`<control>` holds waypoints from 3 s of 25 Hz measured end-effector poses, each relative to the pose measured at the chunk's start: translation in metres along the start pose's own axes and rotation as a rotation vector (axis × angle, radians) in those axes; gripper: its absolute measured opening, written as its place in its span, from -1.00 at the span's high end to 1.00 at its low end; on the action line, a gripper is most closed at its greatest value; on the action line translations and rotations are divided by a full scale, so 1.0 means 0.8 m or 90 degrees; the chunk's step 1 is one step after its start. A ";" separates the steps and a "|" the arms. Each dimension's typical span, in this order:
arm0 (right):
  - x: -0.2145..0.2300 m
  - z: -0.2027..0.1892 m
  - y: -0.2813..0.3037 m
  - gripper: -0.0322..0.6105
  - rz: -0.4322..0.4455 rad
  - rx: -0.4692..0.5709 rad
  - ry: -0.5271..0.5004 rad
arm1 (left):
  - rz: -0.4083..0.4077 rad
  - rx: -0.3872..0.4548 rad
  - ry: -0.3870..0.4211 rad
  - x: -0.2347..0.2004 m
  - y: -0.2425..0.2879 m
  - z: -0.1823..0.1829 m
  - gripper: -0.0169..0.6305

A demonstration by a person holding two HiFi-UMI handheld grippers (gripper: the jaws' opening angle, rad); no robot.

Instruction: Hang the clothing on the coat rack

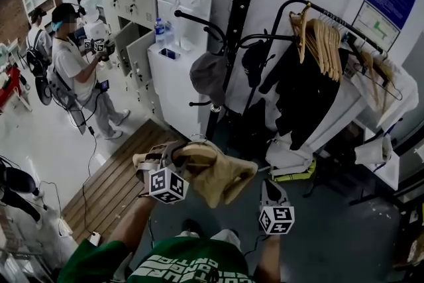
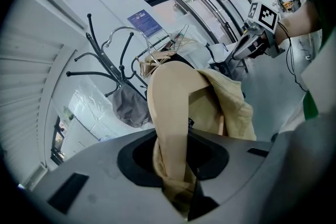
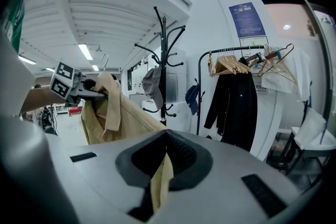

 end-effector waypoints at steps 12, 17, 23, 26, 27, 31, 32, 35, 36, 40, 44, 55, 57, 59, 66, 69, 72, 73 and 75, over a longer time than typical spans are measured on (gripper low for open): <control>0.054 0.023 0.038 0.88 0.063 0.007 -0.027 | 0.017 -0.035 0.002 0.009 0.031 0.023 0.64; 0.087 0.028 0.041 0.88 0.077 0.005 -0.031 | 0.023 -0.046 -0.007 0.017 0.044 0.039 0.64; 0.114 0.034 0.045 0.88 0.089 0.002 -0.036 | 0.028 -0.049 -0.020 0.021 0.062 0.059 0.64; 0.121 0.038 0.049 0.88 0.094 0.004 -0.039 | 0.029 -0.048 -0.024 0.021 0.070 0.067 0.64; 0.123 0.039 0.050 0.88 0.095 0.006 -0.040 | 0.029 -0.047 -0.025 0.021 0.072 0.069 0.64; 0.128 0.049 0.055 0.88 0.103 0.017 -0.040 | 0.034 -0.043 -0.027 0.019 0.080 0.077 0.64; 0.128 0.052 0.057 0.88 0.106 0.021 -0.038 | 0.036 -0.043 -0.026 0.018 0.081 0.079 0.64; 0.129 0.061 0.062 0.88 0.109 0.030 -0.041 | 0.039 -0.040 -0.022 0.014 0.087 0.084 0.64; 0.129 0.063 0.063 0.88 0.109 0.031 -0.043 | 0.040 -0.038 -0.021 0.012 0.089 0.086 0.64; 0.130 0.066 0.067 0.88 0.108 0.035 -0.042 | 0.042 -0.033 -0.017 0.004 0.097 0.092 0.64; 0.130 0.070 0.072 0.88 0.109 0.039 -0.039 | 0.040 -0.027 -0.011 -0.009 0.106 0.099 0.64; 0.124 0.122 0.084 0.88 0.116 0.086 -0.055 | 0.045 -0.002 0.000 -0.068 0.136 0.124 0.64; 0.122 0.126 0.086 0.88 0.117 0.089 -0.056 | 0.043 0.003 0.001 -0.082 0.142 0.131 0.64; 0.121 0.128 0.089 0.88 0.117 0.091 -0.058 | 0.039 0.007 0.003 -0.095 0.150 0.137 0.64; 0.125 0.121 0.092 0.88 0.108 0.086 -0.043 | 0.033 0.018 0.004 -0.128 0.181 0.152 0.64; 0.129 0.117 0.092 0.88 0.102 0.083 -0.036 | 0.024 0.016 0.002 -0.128 0.192 0.149 0.64; 0.132 0.116 0.093 0.88 0.099 0.082 -0.033 | 0.011 0.009 -0.004 -0.126 0.206 0.143 0.64; 0.133 0.116 0.093 0.88 0.097 0.082 -0.033 | 0.007 0.006 -0.006 -0.126 0.211 0.140 0.64; 0.134 0.114 0.093 0.88 0.093 0.080 -0.031 | 0.003 0.002 -0.009 -0.126 0.219 0.136 0.64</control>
Point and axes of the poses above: the fingertips, and each gripper's own axes: y forward along the fingers, x to its right, z out of its top, the point moved 6 cm from there along -y, backward along the fingers, and after that the axes turned 10 degrees about z, right-handed, at the moved point
